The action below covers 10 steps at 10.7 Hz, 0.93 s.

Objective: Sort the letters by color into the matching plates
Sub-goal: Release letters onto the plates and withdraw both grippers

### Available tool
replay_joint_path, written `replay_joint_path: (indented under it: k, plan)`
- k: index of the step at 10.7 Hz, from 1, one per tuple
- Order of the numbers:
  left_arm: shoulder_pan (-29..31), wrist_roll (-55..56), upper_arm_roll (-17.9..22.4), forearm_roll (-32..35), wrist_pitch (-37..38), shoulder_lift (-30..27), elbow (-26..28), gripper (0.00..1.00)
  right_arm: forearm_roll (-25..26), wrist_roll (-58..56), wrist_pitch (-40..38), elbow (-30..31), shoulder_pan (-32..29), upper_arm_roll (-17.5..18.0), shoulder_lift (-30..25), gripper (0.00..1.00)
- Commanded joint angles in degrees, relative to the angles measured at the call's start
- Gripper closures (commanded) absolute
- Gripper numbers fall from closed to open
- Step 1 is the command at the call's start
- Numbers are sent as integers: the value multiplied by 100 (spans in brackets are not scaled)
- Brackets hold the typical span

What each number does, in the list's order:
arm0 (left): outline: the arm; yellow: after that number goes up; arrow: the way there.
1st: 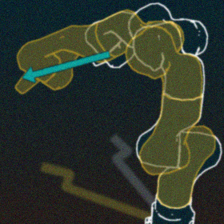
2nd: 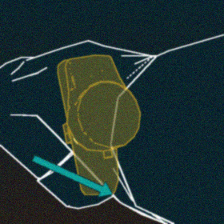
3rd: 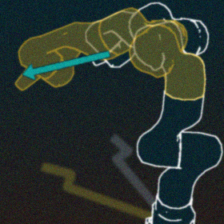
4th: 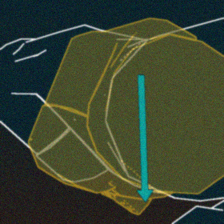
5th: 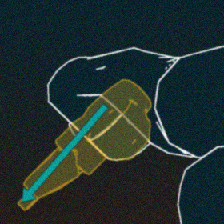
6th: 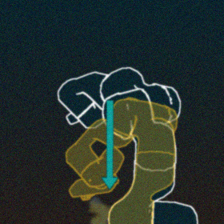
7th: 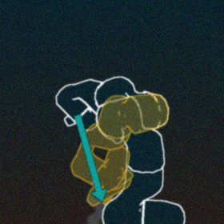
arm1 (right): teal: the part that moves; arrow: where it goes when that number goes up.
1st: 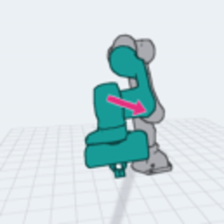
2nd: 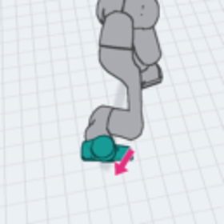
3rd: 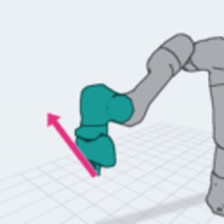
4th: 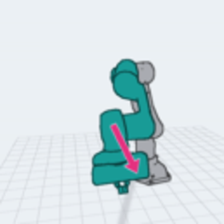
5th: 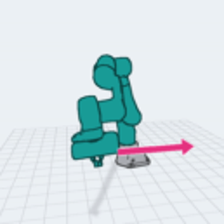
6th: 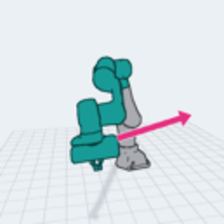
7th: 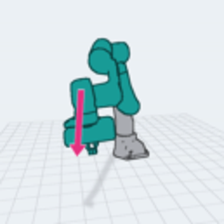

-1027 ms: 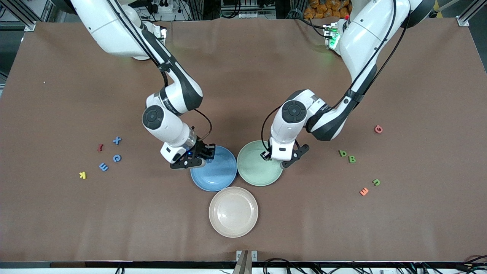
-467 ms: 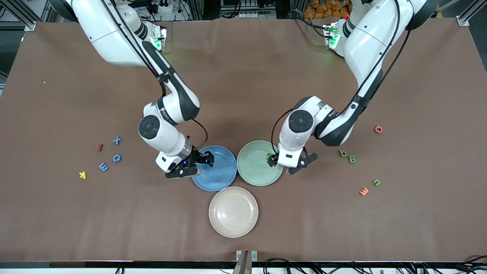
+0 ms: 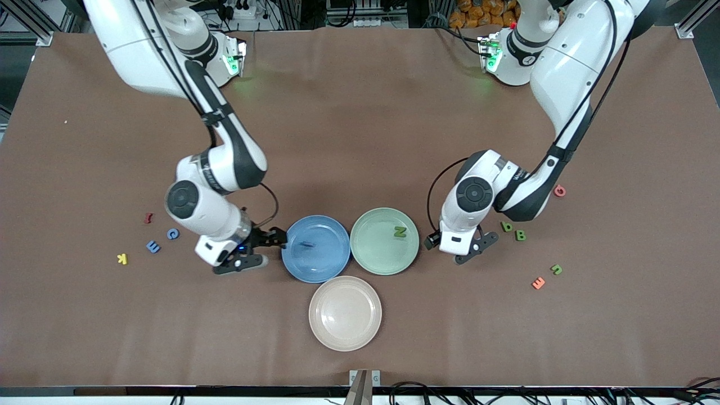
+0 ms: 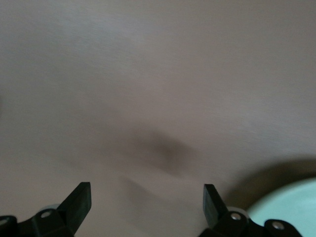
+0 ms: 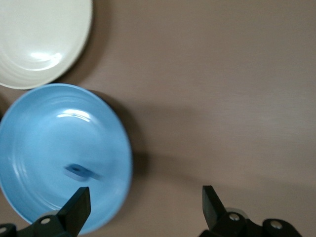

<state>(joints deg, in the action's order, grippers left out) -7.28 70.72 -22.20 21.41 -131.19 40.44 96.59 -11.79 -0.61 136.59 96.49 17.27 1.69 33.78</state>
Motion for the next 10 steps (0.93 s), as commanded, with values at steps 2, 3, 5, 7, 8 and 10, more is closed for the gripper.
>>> replay_joint_path:
  k: [2, 3, 5, 7, 8, 10]
  plan:
    - [595, -479, -91, 162, -615, -974, 1420, 0, 282, -1351, -256, 869, -724, -194, -758, 0]
    - [762, -593, -91, 162, -1010, -1185, 1824, 0, 317, -1719, -265, 1010, -908, -282, -811, 0]
    - [1113, -1058, -91, 162, -1365, -1450, 2310, 0, 353, -2004, -221, 1292, -1208, -335, -865, 0]
    - [1308, -1174, -83, 153, -1471, -1381, 2329, 0, 510, -2004, -55, 1607, -1480, -353, -917, 0]
    - [1430, -1166, -83, 153, -1489, -1285, 2286, 0, 511, -2004, 129, 1827, -1560, -362, -970, 0]
    - [1467, -1166, -48, 153, -1489, -1187, 2241, 0, 520, -2005, 577, 2258, -1718, -371, -997, 0]
